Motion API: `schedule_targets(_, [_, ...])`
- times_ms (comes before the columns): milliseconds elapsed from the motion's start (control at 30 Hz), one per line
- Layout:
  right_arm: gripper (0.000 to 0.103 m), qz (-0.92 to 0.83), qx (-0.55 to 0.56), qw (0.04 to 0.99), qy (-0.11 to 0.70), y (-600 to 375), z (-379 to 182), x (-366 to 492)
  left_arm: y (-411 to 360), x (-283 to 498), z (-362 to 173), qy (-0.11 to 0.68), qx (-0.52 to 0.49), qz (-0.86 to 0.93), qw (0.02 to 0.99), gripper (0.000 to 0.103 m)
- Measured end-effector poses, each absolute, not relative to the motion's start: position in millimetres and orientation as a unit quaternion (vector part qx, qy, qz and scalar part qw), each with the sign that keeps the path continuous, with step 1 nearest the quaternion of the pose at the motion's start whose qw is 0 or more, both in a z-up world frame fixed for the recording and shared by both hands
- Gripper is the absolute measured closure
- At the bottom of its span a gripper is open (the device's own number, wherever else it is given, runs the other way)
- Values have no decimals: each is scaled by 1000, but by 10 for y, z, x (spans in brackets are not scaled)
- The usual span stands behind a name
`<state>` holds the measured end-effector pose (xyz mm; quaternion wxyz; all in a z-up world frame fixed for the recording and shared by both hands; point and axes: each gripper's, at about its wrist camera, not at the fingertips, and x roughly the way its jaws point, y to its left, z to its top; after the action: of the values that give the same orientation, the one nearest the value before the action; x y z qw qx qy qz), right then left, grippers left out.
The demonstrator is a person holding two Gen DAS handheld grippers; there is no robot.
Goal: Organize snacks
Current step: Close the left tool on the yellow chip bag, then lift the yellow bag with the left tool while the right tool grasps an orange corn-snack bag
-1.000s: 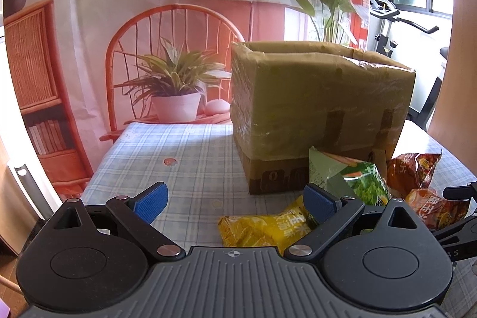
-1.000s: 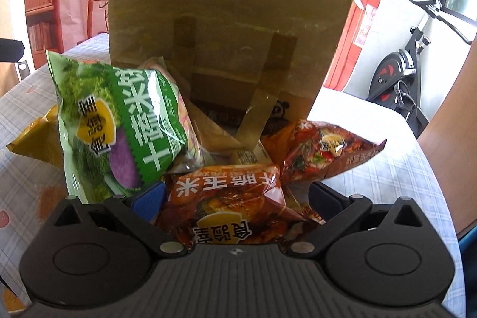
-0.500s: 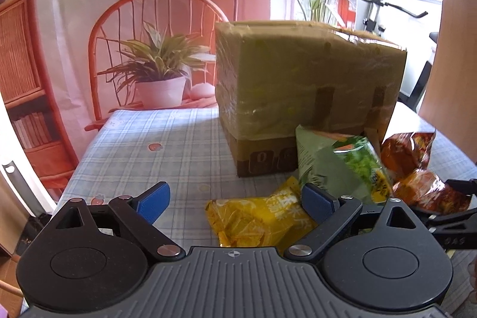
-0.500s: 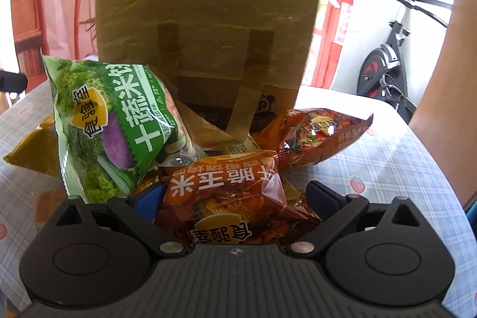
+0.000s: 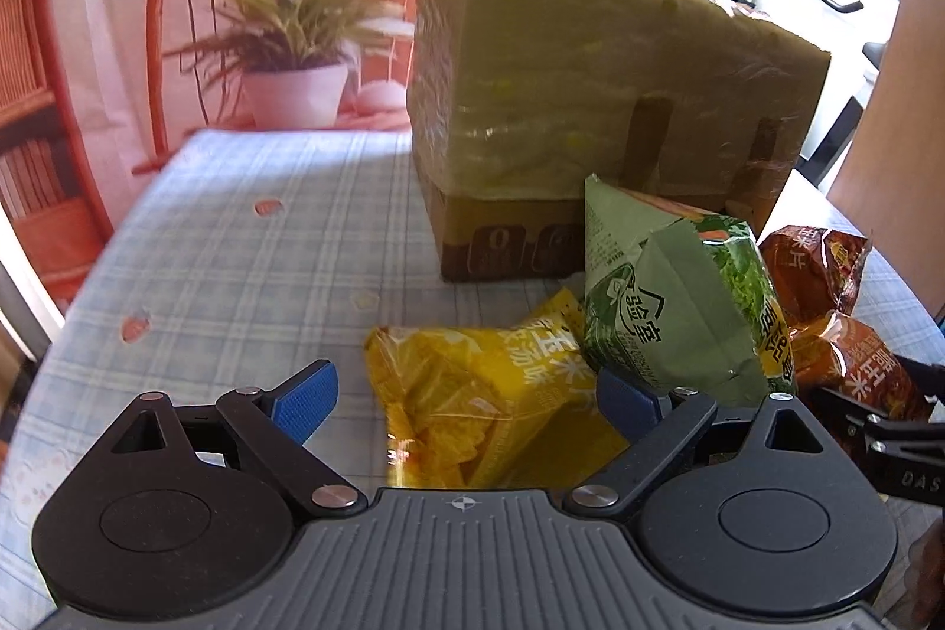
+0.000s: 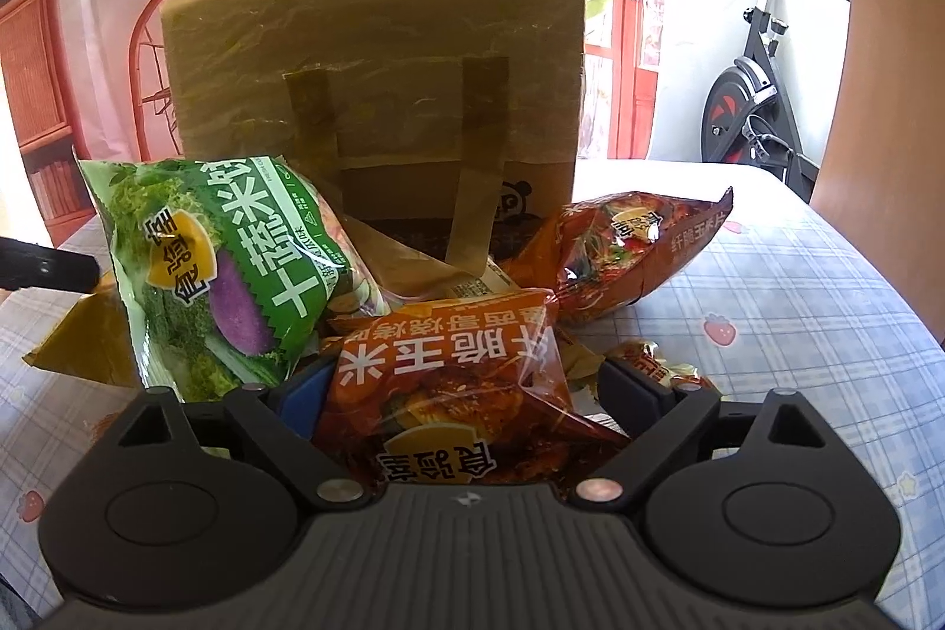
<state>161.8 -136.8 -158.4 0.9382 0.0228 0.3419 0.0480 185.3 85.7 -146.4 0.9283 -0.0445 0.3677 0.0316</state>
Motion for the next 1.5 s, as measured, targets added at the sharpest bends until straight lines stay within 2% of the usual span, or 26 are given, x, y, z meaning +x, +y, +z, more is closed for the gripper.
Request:
schedule_targets(467, [9,52,29,937,343,-1397,-1601,1621,858,2006,-1724,404,-84,26,910,7])
schedule_targets(667, [9,55,31,936,346,-1392,-1615,1623,952,1968,-1790,396,-118,18,910,7])
schedule_targets(700, [9,55,32,936,347,-1394,-1615,1625,950,1960,-1786,394,-118,16,911,10])
schedule_targets(800, [9,56,34,935,350,-1403,-1610,1633,897,1925,-1741,377,-92,-7,922,29])
schedule_targets(933, [12,63,38,932,356,-1416,-1596,1648,899,1913,-1697,377,-88,0,922,35])
schedule_targets(967, [17,69,40,931,357,-1415,-1587,1652,923,1913,-1694,378,-93,4,921,36])
schedule_targets(1067, [20,76,36,930,359,-1403,-1556,1675,970,1880,-1647,376,-95,17,922,39])
schedule_targets(1500, [23,80,49,928,361,-1456,-1431,1741,1135,1783,-1402,344,-89,36,934,41])
